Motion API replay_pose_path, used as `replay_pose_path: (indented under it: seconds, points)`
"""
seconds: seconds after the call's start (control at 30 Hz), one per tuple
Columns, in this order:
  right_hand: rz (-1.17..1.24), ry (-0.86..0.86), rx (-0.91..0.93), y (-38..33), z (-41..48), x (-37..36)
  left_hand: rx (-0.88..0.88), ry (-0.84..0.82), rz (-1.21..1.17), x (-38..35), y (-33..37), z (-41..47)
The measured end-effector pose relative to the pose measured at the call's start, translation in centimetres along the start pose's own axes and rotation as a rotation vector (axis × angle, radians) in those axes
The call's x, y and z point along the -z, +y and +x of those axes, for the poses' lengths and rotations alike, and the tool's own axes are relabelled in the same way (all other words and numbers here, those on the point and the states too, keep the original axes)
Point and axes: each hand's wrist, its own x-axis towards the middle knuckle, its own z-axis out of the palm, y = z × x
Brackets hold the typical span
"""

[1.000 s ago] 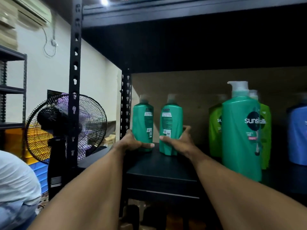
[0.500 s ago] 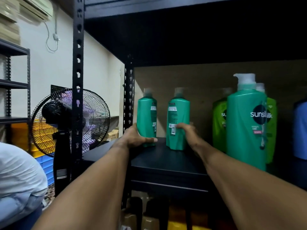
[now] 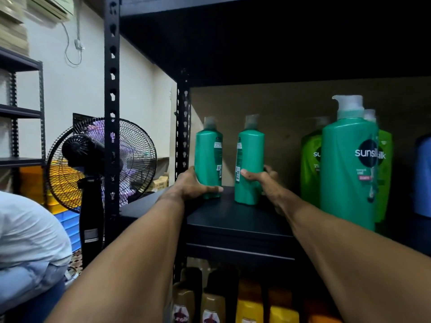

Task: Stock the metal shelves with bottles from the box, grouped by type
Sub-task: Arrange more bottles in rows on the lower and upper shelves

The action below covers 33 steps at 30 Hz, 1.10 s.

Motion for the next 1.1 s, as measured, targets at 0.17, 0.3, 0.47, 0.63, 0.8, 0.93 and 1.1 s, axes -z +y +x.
replay_pose_path:
  seconds: [0.17,0.3,0.47,0.63,0.8,0.93,1.1]
  points:
    - [0.182,-0.017,-0.005,-0.8,-0.2,0.1,0.01,0.003,0.013,0.3,-0.1,0.0]
    - [0.141,-0.021,0.008,-0.6,-0.4,0.3,0.002,-0.002,-0.015,0.2,-0.2,0.0]
    - [0.142,-0.07,0.01,-0.8,-0.9,0.2,0.001,-0.015,-0.042,0.2,-0.3,0.1]
    - [0.144,-0.053,0.003,-0.7,-0.4,0.0,-0.001,-0.025,-0.056,0.1,-0.1,0.2]
    - [0.051,-0.028,0.027,-0.3,-0.3,0.2,-0.006,-0.026,-0.063,-0.1,-0.3,0.4]
    - [0.059,-0.002,0.05,-0.3,-0.4,0.1,0.001,-0.016,-0.051,-0.1,-0.3,0.3]
    - [0.034,0.055,0.059,-0.1,-0.3,-0.1,0.004,-0.015,-0.062,-0.1,-0.3,0.3]
